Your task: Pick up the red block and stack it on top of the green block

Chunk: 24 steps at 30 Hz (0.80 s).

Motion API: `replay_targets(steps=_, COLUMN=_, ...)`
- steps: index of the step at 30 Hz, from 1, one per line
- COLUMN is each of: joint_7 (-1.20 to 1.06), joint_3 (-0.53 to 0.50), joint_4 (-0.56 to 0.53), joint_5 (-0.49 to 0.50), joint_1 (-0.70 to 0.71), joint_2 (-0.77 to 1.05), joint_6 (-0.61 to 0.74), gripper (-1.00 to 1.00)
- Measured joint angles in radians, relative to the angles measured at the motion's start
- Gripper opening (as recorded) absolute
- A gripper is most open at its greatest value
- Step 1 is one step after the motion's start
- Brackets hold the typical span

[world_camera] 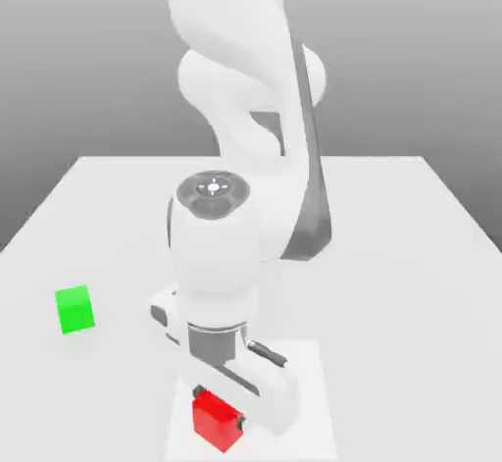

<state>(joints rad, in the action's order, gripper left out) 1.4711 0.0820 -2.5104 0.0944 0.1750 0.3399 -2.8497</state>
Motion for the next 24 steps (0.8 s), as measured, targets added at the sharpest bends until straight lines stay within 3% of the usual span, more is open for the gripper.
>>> replay_targets(steps=3, joint_7=0.002, joint_3=-0.001, joint_4=0.001, joint_5=0.002, joint_1=-0.001, joint_2=0.009, joint_6=-0.008, gripper=-1.0)
replay_targets(steps=8, joint_7=-0.028, joint_3=0.022, joint_4=-0.025, joint_5=-0.043, joint_1=0.018, joint_2=-0.145, joint_6=0.12, gripper=-1.0)
replay_targets(steps=10, joint_7=0.036, joint_3=-0.032, joint_4=-0.061, joint_5=-0.044, joint_1=0.055, joint_2=-0.201, joint_6=0.141, gripper=-1.0)
replay_targets(steps=20, joint_7=0.457, joint_3=-0.258, joint_4=-0.274, joint_5=-0.034, joint_1=0.463, joint_2=-0.432, joint_6=0.156, gripper=-1.0)
replay_targets(steps=24, joint_7=0.483, joint_3=-0.274, joint_4=-0.301, joint_5=-0.099, joint_1=0.506, joint_2=-0.336, joint_6=0.033, gripper=-1.0)
